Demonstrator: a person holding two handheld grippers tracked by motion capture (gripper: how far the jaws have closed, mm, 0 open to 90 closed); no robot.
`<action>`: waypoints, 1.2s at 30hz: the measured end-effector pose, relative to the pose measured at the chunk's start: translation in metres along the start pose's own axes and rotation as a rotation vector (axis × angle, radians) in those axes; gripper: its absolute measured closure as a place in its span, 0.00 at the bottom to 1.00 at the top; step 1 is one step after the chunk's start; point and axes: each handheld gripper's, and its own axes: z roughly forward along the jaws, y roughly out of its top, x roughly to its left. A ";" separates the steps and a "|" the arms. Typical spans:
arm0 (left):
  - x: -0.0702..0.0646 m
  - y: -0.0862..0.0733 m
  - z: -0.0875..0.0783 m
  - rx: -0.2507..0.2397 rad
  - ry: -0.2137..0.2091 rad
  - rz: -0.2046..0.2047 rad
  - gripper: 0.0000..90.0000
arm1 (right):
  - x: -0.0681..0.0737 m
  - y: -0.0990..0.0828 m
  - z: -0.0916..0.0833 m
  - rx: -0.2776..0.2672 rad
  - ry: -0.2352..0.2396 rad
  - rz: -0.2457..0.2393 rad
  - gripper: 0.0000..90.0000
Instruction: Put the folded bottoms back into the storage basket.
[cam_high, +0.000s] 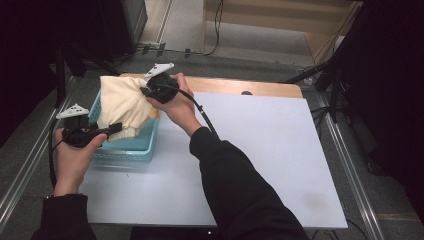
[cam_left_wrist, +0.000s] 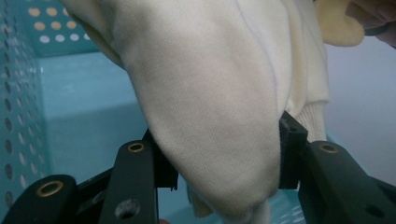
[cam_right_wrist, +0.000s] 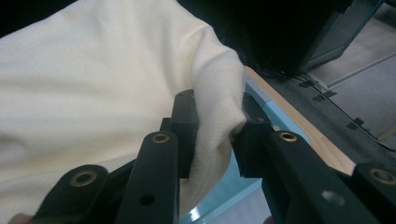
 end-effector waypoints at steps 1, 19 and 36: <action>0.002 -0.001 0.001 0.003 -0.001 -0.005 0.61 | 0.001 -0.001 0.003 0.004 0.002 0.005 0.78; 0.005 -0.004 0.003 0.067 0.148 0.000 0.12 | 0.000 -0.004 0.027 0.073 -0.018 0.060 0.22; -0.024 0.002 -0.008 -0.081 -0.052 0.039 0.00 | -0.007 -0.034 -0.041 -0.066 0.061 0.161 0.00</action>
